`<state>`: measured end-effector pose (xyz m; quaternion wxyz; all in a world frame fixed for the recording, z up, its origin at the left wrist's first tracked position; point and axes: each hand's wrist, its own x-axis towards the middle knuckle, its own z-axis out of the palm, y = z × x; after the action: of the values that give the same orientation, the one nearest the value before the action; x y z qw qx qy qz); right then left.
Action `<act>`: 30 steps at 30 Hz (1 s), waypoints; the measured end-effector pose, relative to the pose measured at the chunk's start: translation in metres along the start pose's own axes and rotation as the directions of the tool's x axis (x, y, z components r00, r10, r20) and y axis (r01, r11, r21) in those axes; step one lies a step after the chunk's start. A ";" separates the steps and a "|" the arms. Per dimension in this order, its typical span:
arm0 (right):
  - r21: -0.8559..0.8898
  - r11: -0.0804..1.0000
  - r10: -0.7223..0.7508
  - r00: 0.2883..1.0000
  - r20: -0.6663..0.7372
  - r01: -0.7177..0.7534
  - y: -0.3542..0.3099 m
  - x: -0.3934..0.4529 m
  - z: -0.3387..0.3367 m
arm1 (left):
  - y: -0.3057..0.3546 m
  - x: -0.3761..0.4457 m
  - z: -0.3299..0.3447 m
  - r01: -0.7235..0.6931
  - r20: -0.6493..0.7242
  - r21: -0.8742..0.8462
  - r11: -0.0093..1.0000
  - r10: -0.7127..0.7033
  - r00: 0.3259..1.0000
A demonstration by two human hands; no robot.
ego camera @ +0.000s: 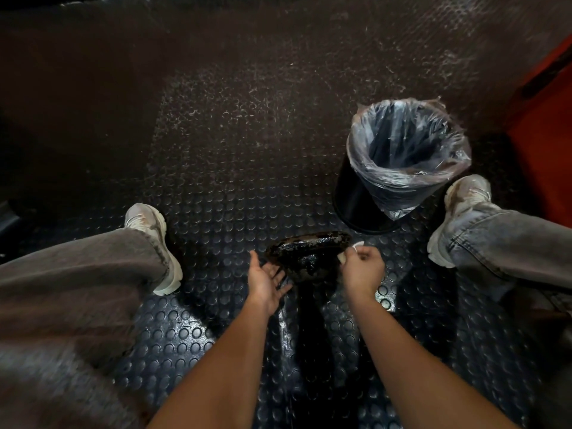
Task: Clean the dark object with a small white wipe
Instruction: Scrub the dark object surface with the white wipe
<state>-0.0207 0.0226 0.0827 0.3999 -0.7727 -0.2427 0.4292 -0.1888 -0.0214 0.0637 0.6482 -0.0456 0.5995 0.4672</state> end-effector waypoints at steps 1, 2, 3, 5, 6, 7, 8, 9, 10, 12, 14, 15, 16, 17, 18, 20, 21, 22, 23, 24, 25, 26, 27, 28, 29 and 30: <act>0.002 0.997 -0.077 0.997 -0.010 0.077 -0.004 -0.007 -0.002 | 0.000 0.000 0.000 0.000 -0.001 0.001 1.000 0.000 1.000; -0.027 0.985 -0.171 0.985 0.002 0.171 -0.007 -0.014 -0.003 | 0.000 0.000 0.000 0.000 -0.003 -0.002 1.000 0.000 1.000; -0.071 0.956 -0.282 0.959 0.039 0.284 -0.009 -0.022 -0.004 | 0.000 0.000 0.000 0.000 -0.007 -0.005 1.000 0.000 1.000; -0.165 0.860 -0.463 0.875 0.143 0.482 -0.007 -0.033 -0.002 | -0.001 -0.001 0.002 -0.002 -0.013 -0.007 1.000 0.002 1.000; -0.203 0.822 -0.503 0.846 0.178 0.532 -0.004 -0.034 0.000 | -0.001 -0.001 0.003 -0.004 -0.011 -0.005 1.000 0.004 1.000; -0.228 0.807 -0.512 0.838 0.191 0.545 -0.002 -0.034 0.001 | -0.001 -0.001 0.003 -0.006 -0.007 -0.004 1.000 0.006 1.000; -0.246 0.814 -0.492 0.850 0.191 0.526 0.001 -0.031 0.002 | 0.000 -0.001 0.003 -0.007 -0.003 -0.005 1.000 0.007 1.000; -0.267 0.825 -0.460 0.866 0.196 0.498 0.003 -0.030 0.002 | 0.000 -0.001 0.003 -0.006 -0.001 -0.003 1.000 0.006 1.000; -0.294 0.835 -0.421 0.884 0.202 0.465 0.006 -0.027 0.002 | 0.000 0.000 0.002 -0.005 -0.001 -0.003 1.000 0.005 1.000; -0.341 0.873 -0.294 0.935 0.199 0.348 0.013 -0.019 0.000 | 0.000 -0.001 0.002 0.002 -0.011 -0.003 1.000 -0.002 1.000; -0.309 0.944 -0.082 0.988 0.131 0.119 0.019 -0.006 0.000 | 0.001 -0.003 0.003 0.006 -0.017 -0.006 1.000 -0.006 1.000; -0.235 0.972 0.020 0.995 0.099 0.004 0.019 -0.001 0.000 | 0.002 -0.004 0.003 0.006 -0.016 -0.006 1.000 -0.006 1.000; -0.150 0.986 0.084 0.993 0.082 -0.071 0.018 0.003 -0.001 | 0.002 -0.004 0.003 0.004 -0.014 -0.006 1.000 -0.004 1.000; -0.092 0.992 0.097 0.993 0.071 -0.090 0.014 0.005 -0.001 | 0.003 -0.004 0.002 0.002 -0.016 -0.005 1.000 -0.002 1.000; -0.062 0.996 0.075 0.995 0.067 -0.070 0.010 0.005 -0.001 | 0.003 -0.003 0.002 0.002 -0.017 -0.005 1.000 -0.002 1.000; -0.044 0.998 -0.037 0.998 0.045 0.039 -0.002 -0.003 -0.003 | 0.001 0.000 0.002 0.002 -0.021 -0.006 1.000 -0.002 1.000; -0.051 0.990 -0.127 0.991 0.035 0.129 -0.006 -0.009 -0.005 | 0.000 0.001 0.001 0.001 -0.023 -0.005 1.000 -0.001 1.000; -0.082 0.965 -0.245 0.969 0.044 0.248 -0.007 -0.016 -0.006 | -0.001 0.003 0.001 0.001 -0.024 -0.006 1.000 -0.001 1.000; -0.128 0.915 -0.375 0.923 0.084 0.383 -0.006 -0.022 -0.006 | -0.002 0.004 0.000 0.002 -0.023 -0.003 1.000 -0.002 1.000; -0.178 0.841 -0.491 0.859 0.144 0.511 -0.003 -0.026 -0.007 | -0.003 0.007 -0.001 0.002 -0.021 -0.002 1.000 -0.002 1.000; -0.216 0.764 -0.576 0.793 0.198 0.608 0.000 -0.029 -0.006 | -0.003 0.007 -0.001 0.003 -0.018 0.000 1.000 -0.003 1.000; -0.251 0.706 -0.620 0.749 0.234 0.663 0.005 -0.028 -0.005 | -0.002 0.007 -0.001 0.004 -0.014 0.003 1.000 -0.004 1.000; -0.291 0.671 -0.628 0.731 0.265 0.682 0.010 -0.027 -0.005 | -0.001 0.005 0.000 0.006 -0.008 0.007 1.000 -0.006 1.000; -0.337 0.664 -0.599 0.745 0.294 0.667 0.014 -0.024 -0.004 | -0.001 0.003 0.001 0.005 -0.003 0.006 1.000 -0.005 1.000; -0.379 0.686 -0.540 0.783 0.309 0.622 0.019 -0.021 -0.004 | 0.000 0.001 0.002 0.004 -0.001 0.007 1.000 -0.004 1.000; -0.410 0.732 -0.457 0.839 0.297 0.544 0.023 -0.018 -0.004 | 0.000 0.000 0.002 0.005 0.001 0.009 1.000 -0.005 1.000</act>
<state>-0.0263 -0.0046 0.0737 0.2740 -0.7113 -0.5747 0.2978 -0.1874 -0.0200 0.0642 0.6497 -0.0440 0.6012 0.4631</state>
